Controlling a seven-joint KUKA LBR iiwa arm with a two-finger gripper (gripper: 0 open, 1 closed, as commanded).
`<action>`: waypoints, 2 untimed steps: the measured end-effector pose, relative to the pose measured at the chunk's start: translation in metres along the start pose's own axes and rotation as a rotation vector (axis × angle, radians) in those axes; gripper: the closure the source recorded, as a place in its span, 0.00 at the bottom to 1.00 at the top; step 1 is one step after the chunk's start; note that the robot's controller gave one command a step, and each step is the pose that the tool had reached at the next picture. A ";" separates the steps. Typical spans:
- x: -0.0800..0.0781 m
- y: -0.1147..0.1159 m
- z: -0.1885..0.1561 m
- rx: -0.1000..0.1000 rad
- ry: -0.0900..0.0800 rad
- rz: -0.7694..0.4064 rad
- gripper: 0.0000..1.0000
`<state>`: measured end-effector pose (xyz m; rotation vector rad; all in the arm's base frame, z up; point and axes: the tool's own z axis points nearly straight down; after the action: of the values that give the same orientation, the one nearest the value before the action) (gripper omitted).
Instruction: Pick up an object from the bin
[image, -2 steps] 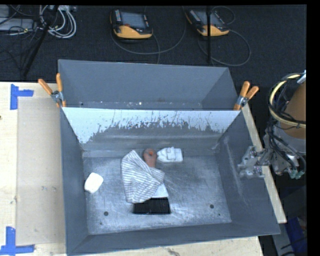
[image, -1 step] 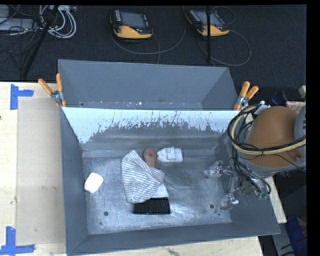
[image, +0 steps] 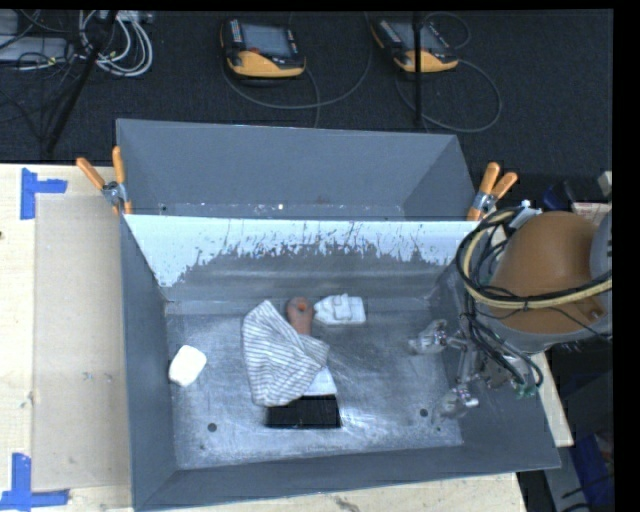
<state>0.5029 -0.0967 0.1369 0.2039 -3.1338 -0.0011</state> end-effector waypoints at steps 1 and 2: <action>0.003 0.073 0.052 0.000 0.002 0.039 1.00; 0.003 0.073 0.052 0.000 0.002 0.037 0.00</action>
Offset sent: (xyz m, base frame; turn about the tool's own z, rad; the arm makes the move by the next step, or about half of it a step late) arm 0.0000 0.0000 0.0000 0.0000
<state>0.4900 -0.0249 0.0847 0.1451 -3.1353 -0.0008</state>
